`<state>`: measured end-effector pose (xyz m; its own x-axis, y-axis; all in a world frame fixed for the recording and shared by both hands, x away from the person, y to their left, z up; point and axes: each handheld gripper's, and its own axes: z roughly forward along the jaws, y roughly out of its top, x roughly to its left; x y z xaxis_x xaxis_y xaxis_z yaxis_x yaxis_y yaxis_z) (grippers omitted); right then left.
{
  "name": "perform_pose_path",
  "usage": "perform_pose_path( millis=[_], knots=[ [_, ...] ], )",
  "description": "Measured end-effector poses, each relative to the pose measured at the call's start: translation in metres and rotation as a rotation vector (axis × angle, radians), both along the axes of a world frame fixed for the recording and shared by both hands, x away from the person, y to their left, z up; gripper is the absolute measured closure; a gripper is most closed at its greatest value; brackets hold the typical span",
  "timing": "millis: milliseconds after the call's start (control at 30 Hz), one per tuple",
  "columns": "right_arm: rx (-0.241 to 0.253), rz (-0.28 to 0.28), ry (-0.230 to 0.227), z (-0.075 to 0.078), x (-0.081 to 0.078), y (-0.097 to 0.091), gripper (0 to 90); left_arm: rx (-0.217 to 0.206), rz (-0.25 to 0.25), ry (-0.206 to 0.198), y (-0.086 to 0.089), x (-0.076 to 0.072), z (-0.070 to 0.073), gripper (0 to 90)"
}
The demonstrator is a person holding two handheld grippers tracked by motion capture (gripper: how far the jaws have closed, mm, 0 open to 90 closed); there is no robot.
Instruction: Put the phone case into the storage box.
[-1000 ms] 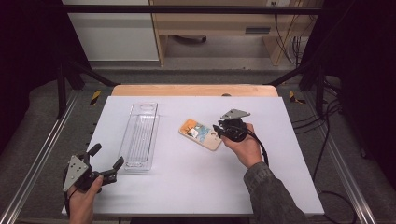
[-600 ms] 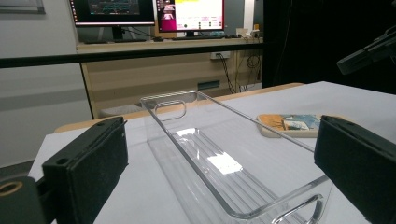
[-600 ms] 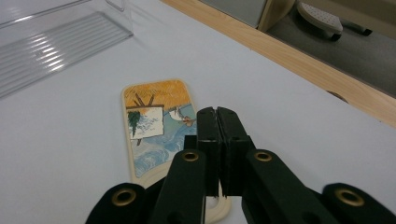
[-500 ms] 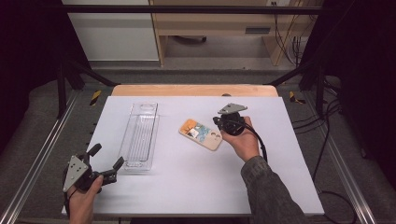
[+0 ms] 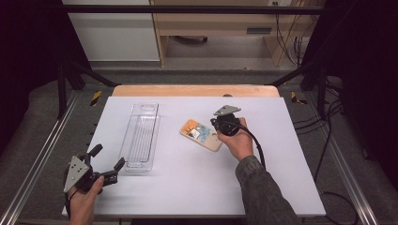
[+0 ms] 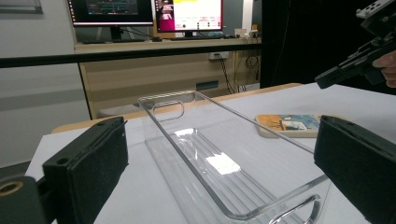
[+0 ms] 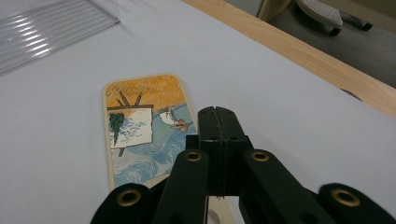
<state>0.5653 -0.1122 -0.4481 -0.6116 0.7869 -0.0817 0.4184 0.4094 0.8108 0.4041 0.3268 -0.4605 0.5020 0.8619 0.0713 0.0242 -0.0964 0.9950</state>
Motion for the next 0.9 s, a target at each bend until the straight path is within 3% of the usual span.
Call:
perform_pose_path(
  millis=[900],
  knots=[
    [-0.012, -0.027, 0.031, -0.040, 0.022, 0.016, 90.0, 0.001, -0.012, 0.002, -0.003, 0.000, 0.000, 2.6]
  ],
)
